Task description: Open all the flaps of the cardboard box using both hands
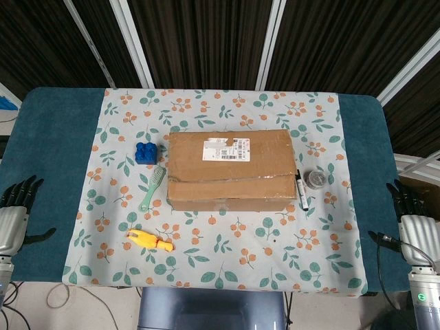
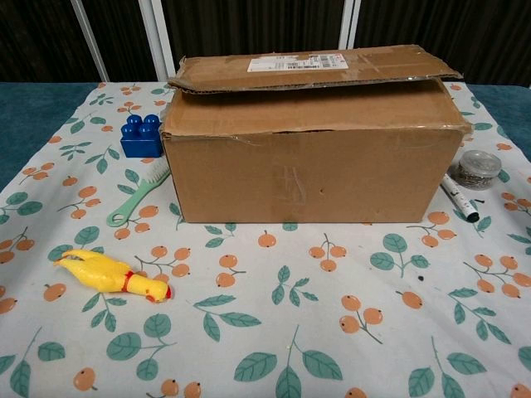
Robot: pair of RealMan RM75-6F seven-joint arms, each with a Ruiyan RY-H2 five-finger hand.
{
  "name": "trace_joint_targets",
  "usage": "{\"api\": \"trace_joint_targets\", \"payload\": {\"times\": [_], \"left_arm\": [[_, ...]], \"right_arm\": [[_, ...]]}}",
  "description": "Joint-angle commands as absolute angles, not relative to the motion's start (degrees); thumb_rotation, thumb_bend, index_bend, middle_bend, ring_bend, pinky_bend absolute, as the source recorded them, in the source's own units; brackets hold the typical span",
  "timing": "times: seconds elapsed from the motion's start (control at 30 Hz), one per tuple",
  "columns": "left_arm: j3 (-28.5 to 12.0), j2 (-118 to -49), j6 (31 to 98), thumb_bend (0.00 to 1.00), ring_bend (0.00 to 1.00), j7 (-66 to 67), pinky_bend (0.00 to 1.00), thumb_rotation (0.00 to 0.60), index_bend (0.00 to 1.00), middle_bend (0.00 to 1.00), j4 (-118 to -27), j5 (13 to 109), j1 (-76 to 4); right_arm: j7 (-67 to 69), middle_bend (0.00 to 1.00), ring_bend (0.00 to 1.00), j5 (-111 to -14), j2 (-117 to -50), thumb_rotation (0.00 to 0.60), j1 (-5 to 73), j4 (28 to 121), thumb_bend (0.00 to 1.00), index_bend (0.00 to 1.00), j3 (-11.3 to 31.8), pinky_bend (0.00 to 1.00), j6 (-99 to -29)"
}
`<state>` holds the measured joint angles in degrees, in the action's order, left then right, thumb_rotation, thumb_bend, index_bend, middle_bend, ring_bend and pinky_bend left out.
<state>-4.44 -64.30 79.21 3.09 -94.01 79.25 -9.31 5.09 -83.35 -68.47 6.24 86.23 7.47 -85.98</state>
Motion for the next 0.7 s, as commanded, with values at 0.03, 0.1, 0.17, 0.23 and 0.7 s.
{"api": "trace_joint_targets", "payload": {"times": [0.03,0.1,0.17,0.23,0.7], "left_arm": [[-4.4,-64.3,79.2,0.00,0.00,3.1,0.05,0.600,0.00,0.00,-94.0,79.2,-9.3],[-4.4,-64.3,79.2,0.00,0.00,3.1,0.05,0.600,0.00,0.00,-94.0,79.2,-9.3],[-4.4,-64.3,79.2,0.00,0.00,3.0,0.05,0.600,0.00,0.00,-94.1,79.2,-9.3],[-4.5,-64.3,79.2,0.00,0.00,3.0,0.05,0.600,0.00,0.00,-94.0,79.2,-9.3],[-6.9,-63.7,78.7,0.00,0.00,5.8,0.05,0.600,0.00,0.00,-98.1,79.3,-11.8]], "right_arm": [[5.1,0.00,0.00,-83.3,-68.5,0.600,6.2,86.2,0.12,0.00,7.5,0.20,-85.9],[5.2,0.00,0.00,-83.2,-68.4,0.600,6.3,86.3,0.12,0.00,7.4,0.20,-85.7],[5.2,0.00,0.00,-83.1,-68.3,0.600,6.3,86.4,0.12,0.00,7.3,0.20,-85.4],[5.2,0.00,0.00,-83.2,-68.3,0.600,6.3,86.5,0.12,0.00,7.3,0.20,-85.4],[5.3,0.00,0.00,-81.6,-68.2,0.600,6.2,86.9,0.12,0.00,7.7,0.20,-84.6]]}}
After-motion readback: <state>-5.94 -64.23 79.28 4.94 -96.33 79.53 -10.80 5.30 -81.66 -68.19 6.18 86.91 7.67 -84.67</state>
